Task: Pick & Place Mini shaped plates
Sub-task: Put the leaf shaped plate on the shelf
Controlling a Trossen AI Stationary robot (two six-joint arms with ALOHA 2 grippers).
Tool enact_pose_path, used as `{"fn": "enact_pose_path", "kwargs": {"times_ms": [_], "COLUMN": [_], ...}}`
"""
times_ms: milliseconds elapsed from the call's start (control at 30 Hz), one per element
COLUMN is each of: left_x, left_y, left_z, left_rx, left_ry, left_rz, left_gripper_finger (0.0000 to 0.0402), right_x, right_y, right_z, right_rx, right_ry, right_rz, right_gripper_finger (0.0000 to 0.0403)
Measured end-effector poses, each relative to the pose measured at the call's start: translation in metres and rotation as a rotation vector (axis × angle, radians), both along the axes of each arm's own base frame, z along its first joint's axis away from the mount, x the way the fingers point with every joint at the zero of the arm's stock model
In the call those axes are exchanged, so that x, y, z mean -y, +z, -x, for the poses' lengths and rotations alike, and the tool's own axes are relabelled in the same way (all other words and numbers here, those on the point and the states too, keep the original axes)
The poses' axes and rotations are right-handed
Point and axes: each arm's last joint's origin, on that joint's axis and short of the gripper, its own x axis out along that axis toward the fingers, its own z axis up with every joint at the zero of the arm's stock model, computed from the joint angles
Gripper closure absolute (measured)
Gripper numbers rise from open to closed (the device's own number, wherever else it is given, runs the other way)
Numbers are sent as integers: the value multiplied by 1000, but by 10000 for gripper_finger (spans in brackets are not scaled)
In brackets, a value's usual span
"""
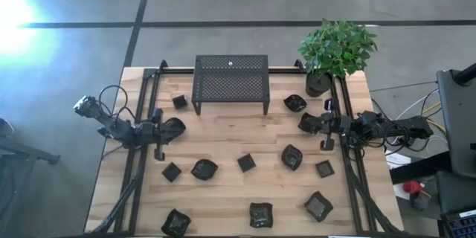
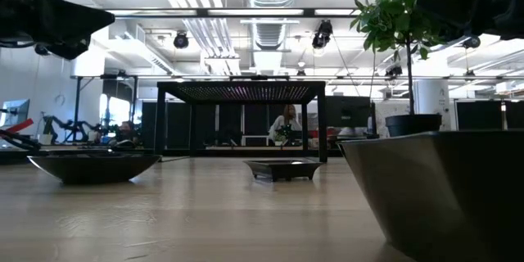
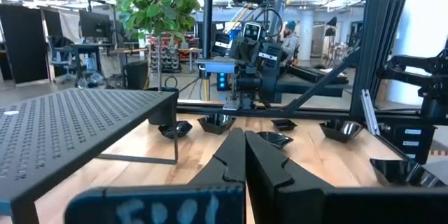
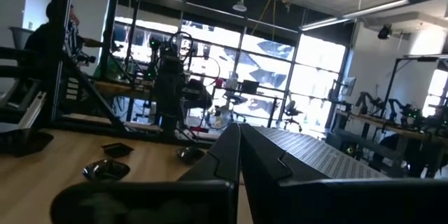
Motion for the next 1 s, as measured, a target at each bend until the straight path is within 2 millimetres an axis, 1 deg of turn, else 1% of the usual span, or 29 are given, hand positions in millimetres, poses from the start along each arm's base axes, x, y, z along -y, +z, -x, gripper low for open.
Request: {"fn": "enact_pose_path", "kwargs": {"times_ms": [200,300,400,533,633,900,1000], "left_x": [-1,-1,-3,-2,-1,9,12], "left_y": [5,6,18,24,35,48,56], "left_z": [1,1,1,-2,-5,-22,-28], "left_rx": [40,14,16,-72,-99,-234,-290], "left_ry": [20,37,85,136,176,194,217], "left_rz": [20,11,16,-19,-10,6,26], "left_gripper_finger": [402,402,402,402,402,402,402], "right_x": [0,0,0,0,0,0,0], "right_y": [-2,-2,-3,-4,-4,-4,-5], "right_z": [0,-1,-1,-1,-1,-1,-1], "right_rx": [-18,-24,-27,-42,-39,-37,-37], "right_ry": [0,5,6,7,12,20,20], "right_rz": [1,-16,-22,-24,-45,-78,-78], "right_gripper_finger": [394,394,394,394,394,394,394]}}
